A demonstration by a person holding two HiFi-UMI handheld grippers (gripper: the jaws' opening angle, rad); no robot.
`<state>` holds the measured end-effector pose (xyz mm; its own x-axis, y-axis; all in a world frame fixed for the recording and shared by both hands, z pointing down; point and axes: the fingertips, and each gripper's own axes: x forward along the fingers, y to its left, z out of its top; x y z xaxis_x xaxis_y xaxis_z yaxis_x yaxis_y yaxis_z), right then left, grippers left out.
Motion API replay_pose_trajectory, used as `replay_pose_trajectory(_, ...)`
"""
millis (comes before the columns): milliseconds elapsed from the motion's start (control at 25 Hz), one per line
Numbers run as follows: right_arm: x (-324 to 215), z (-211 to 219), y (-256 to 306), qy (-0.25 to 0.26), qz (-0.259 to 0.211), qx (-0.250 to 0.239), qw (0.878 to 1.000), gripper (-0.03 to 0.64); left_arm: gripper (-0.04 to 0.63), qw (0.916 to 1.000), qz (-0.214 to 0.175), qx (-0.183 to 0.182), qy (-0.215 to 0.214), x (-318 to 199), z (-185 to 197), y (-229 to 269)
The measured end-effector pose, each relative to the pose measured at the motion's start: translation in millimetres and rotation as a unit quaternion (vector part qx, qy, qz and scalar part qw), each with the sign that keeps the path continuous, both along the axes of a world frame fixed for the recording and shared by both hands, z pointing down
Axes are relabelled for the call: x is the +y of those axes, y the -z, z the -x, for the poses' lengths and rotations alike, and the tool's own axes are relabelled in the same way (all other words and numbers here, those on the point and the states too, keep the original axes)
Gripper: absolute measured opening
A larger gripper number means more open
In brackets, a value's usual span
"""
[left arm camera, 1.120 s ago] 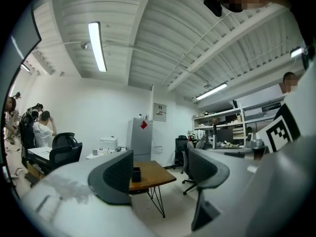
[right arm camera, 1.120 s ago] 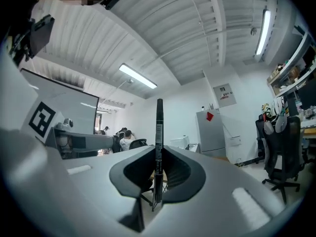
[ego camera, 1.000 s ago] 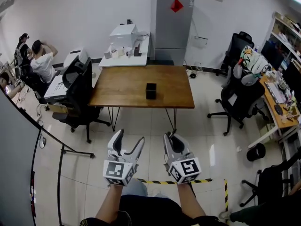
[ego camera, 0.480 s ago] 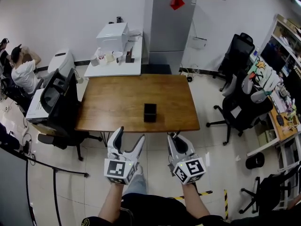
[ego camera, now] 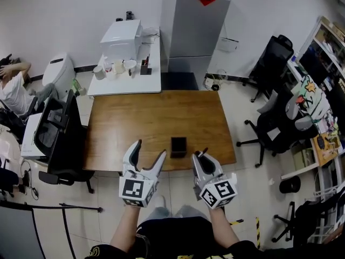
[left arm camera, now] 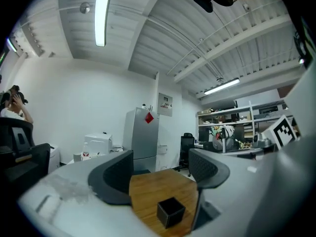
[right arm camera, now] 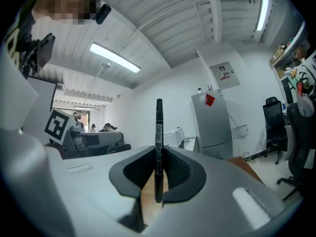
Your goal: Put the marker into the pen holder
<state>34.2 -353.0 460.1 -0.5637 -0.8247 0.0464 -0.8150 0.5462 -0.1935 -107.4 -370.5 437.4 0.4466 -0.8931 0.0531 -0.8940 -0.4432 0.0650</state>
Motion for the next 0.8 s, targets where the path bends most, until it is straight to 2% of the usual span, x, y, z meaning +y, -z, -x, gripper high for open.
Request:
replay_pose_trajectory(360, -75.7, -5.5, -36.6, 0.021, 0.018, 0.006, 1.0, 0.037, 0.354, 0.9996, 0.025, -0.007, 0.011, -60.7, 2.5, -24.6)
replay_pose_trajectory(560, -111.9, -1.8, -66.7, 0.08, 0.047, -0.023, 0.995, 0.037, 0.354, 0.9989, 0.039, -0.004, 0.026, -85.6, 2.4, -36.5)
replay_pose_trajectory(800, -145.8, 6.7, -122.8, 0.125, 0.064, 0.011, 0.99, 0.041, 0.354, 0.9981, 0.051, -0.001, 0.035, -101.4, -2.9, -45.5)
